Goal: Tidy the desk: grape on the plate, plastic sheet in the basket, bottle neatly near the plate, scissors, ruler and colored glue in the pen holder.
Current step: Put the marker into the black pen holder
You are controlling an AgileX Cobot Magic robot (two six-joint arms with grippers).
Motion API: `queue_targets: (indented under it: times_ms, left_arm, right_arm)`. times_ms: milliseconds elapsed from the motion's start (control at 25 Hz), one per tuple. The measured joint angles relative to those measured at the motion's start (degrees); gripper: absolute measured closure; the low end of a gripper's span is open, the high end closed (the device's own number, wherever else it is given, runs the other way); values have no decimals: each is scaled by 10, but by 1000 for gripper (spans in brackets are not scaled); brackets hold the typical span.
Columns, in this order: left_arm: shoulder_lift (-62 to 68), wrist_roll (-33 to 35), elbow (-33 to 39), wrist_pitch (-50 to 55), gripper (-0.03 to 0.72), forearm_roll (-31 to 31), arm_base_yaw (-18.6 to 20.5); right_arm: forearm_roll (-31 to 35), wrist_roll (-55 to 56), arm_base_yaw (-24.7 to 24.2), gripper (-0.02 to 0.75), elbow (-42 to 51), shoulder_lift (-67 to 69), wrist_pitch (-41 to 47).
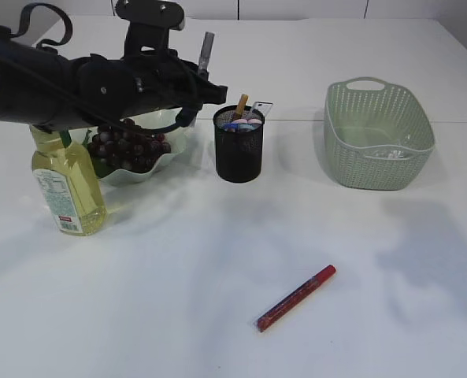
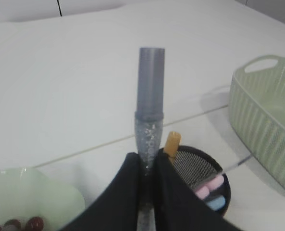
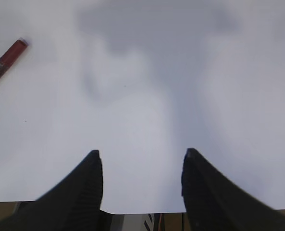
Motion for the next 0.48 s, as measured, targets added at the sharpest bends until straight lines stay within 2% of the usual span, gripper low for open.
queue_targets:
  times_ms: [480]
  left_arm:
    - [55,-8,-93,-22,658,-2,0]
  right_arm:
    - [-1,0,0,315,0,0,0]
